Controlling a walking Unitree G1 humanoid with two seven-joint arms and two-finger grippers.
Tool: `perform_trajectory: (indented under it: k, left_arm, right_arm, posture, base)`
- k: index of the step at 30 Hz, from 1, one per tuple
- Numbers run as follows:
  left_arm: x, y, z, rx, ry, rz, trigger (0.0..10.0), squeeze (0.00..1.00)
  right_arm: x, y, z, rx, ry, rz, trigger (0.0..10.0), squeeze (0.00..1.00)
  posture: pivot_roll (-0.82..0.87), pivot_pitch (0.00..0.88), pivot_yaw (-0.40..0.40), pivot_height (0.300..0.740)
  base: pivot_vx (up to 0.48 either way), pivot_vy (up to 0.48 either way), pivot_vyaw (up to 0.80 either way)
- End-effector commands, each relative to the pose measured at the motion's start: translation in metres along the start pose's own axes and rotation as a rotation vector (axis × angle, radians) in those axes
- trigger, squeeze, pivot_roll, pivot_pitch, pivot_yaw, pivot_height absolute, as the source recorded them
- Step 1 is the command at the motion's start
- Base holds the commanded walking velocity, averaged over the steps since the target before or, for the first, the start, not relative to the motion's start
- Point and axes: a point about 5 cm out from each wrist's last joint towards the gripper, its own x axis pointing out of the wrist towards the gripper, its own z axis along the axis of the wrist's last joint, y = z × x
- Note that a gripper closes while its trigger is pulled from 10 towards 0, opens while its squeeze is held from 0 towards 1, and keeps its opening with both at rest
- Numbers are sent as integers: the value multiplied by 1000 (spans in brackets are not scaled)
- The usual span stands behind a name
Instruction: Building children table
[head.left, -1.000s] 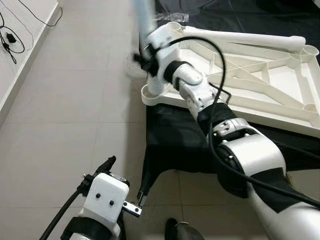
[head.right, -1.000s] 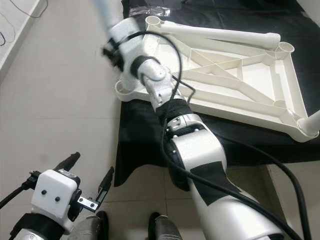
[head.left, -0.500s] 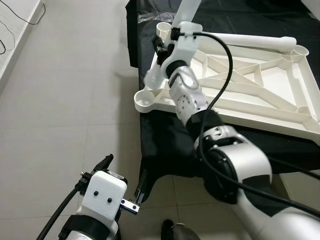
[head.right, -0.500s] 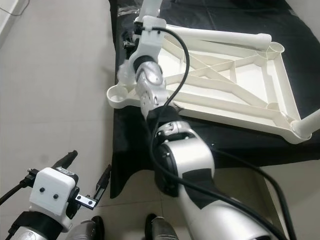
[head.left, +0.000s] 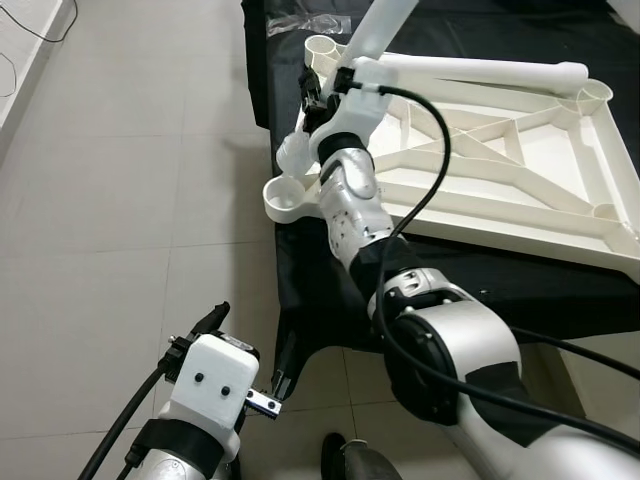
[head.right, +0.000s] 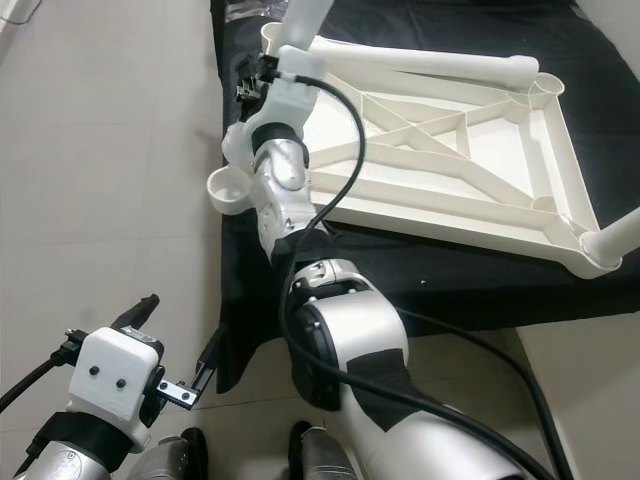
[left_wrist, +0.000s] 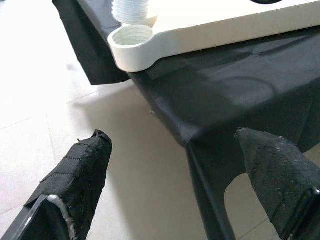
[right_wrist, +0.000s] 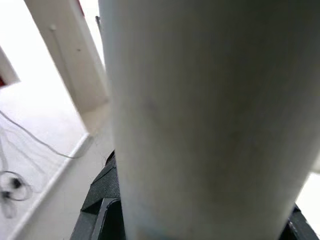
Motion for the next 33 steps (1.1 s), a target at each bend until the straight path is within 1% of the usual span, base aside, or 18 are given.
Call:
perform_trajectory:
  k: [1, 2, 3, 5, 8, 9, 10, 11, 12, 13, 15, 16, 18, 19, 20, 24, 29, 33]
  left_arm:
    - [-2, 0, -3, 7, 15, 0, 10000, 0]
    - [-2, 1, -2, 10, 14, 3, 10000, 0]
    - [-2, 1, -2, 10, 14, 3, 10000, 0]
    - [-2, 2, -2, 14, 13, 6, 10000, 0]
    - [-2, 2, -3, 15, 12, 7, 10000, 0]
    - [-1, 2, -3, 16, 12, 6, 10000, 0]
    - [-1, 2, -3, 16, 12, 6, 10000, 0]
    - [0, 2, -3, 16, 9, 4, 10000, 0]
    - [0, 1, -3, 16, 8, 3, 10000, 0]
    - [0, 1, -3, 16, 8, 3, 10000, 0]
    - [1, 2, -3, 15, 7, 2, 10000, 0]
    - [1, 2, -3, 15, 7, 2, 10000, 0]
    - [2, 2, -4, 17, 7, 1, 10000, 0]
    - [2, 3, -4, 19, 6, 0, 10000, 0]
    - [2, 3, -4, 19, 6, 0, 10000, 0]
    - [2, 3, -4, 21, 8, -1, 10000, 0]
    - [1, 4, -4, 28, 11, -1, 10000, 0]
    - [1, 4, -4, 30, 12, 1, 10000, 0]
  right_arm:
    - [-14, -5, -33, -132, 120, 20, 0, 0]
    - [-16, -5, -38, -163, 134, 59, 0, 0]
    - [-16, -5, -38, -163, 134, 59, 0, 0]
    - [-20, -14, -47, -247, 163, 87, 0, 0]
    - [-22, -19, -49, -274, 170, 89, 0, 0]
    - [-23, -34, -55, -304, 210, 53, 0, 0]
    - [-23, -34, -55, -304, 210, 53, 0, 0]
    - [-26, -66, -62, -382, 267, -28, 0, 0]
    - [-27, -78, -63, -426, 276, -57, 0, 0]
    - [-27, -78, -63, -426, 276, -57, 0, 0]
    - [-28, -90, -62, -503, 273, -75, 0, 0]
    - [-28, -90, -62, -503, 273, -75, 0, 0]
    - [-27, -100, -58, -592, 256, -96, 0, 0]
    - [-25, -103, -55, -642, 238, -100, 0, 0]
    - [-25, -103, -55, -642, 238, -100, 0, 0]
    - [-21, -103, -50, -588, 256, -146, 0, 0]
    - [-15, -91, -45, -588, 252, -139, 0, 0]
    - [-19, -92, -52, -591, 278, -115, 0, 0]
  posture:
    - [193, 252, -106, 740]
    - [193, 252, -106, 740]
    - [193, 252, -106, 740]
    - [178, 257, -107, 740]
    - [175, 258, -107, 740]
    - [172, 259, -105, 740]
    - [172, 259, -105, 740]
    - [167, 261, -103, 740]
    - [167, 261, -103, 740]
    - [167, 261, -103, 740]
    - [164, 264, -99, 740]
    - [164, 264, -99, 740]
    - [164, 265, -97, 740]
    - [165, 266, -99, 740]
    - [165, 266, -99, 740]
    - [165, 266, -99, 740]
    - [176, 274, -98, 740]
    - [176, 274, -98, 740]
  base:
    - [0, 0, 0]
    - [0, 0, 0]
    - [0, 0, 0]
    - [0, 0, 0]
    - [0, 0, 0]
    - [0, 0, 0]
    - [0, 0, 0]
    - [0, 0, 0]
    - [0, 0, 0]
    - [0, 0, 0]
    - [0, 0, 0]
    - [0, 0, 0]
    - [0, 0, 0]
    - [0, 0, 0]
    - [0, 0, 0]
    - [0, 0, 0]
    - [0, 0, 0]
    - [0, 0, 0]
